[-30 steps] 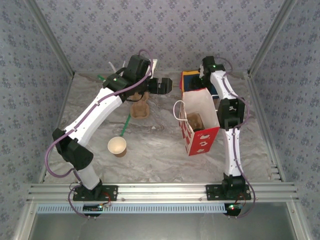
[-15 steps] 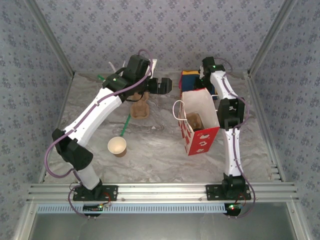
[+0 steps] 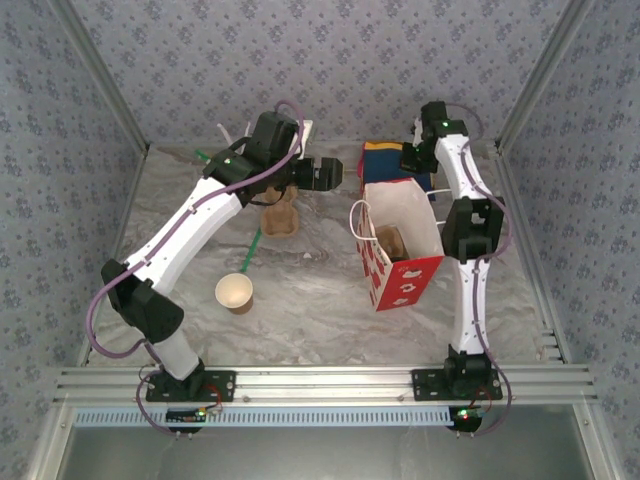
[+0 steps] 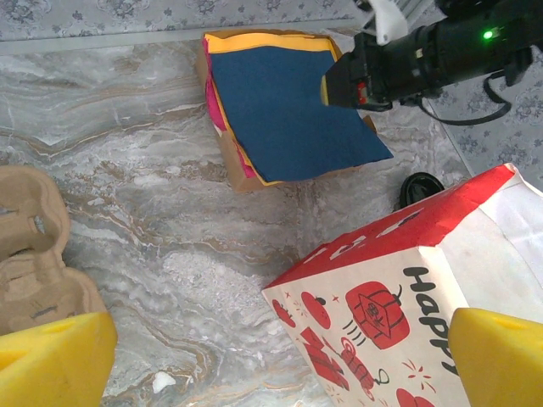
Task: Pack the takeout coffee
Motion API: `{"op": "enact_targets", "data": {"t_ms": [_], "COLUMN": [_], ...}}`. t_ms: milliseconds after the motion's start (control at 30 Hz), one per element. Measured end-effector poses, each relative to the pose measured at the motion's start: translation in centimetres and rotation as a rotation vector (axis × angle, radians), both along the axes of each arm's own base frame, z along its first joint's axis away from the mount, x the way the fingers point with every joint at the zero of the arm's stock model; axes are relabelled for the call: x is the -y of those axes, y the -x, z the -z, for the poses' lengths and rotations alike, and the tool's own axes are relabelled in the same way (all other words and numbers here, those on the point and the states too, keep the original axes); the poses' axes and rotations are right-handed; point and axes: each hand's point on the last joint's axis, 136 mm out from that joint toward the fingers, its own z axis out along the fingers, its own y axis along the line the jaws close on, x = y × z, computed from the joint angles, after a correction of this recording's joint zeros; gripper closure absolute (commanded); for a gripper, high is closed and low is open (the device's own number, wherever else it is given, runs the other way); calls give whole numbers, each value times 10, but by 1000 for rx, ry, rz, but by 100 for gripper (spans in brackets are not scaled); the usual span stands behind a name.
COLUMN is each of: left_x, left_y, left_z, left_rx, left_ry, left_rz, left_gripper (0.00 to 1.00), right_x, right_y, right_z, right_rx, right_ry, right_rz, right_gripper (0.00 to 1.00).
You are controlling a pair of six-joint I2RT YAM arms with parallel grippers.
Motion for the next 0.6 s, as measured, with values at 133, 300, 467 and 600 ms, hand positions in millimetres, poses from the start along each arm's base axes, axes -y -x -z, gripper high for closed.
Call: {"op": "enact_targets", "data": {"t_ms": [133,300,467,600], "left_x": [0,-7,-20,-12], "left_y": [-1,-8,-36,-68], "left_z": [1,8,14,36], "left_rx": [1,-9,0,-10], "left_ry": [0,1,32,28], "left_rz": [0,-16,-58,-62], "left_gripper": [0,0,8,27], "right_x": [2,2,4,6], "right_y": [2,7,14,21], "right_z": [-16,-27,-43,-70], "right_rx": [25,35,50,85], "right_ry": [-2,-4,-14,-23], "right_rz": [3,6,24,41], "right_gripper": [100,81,62,51]}}
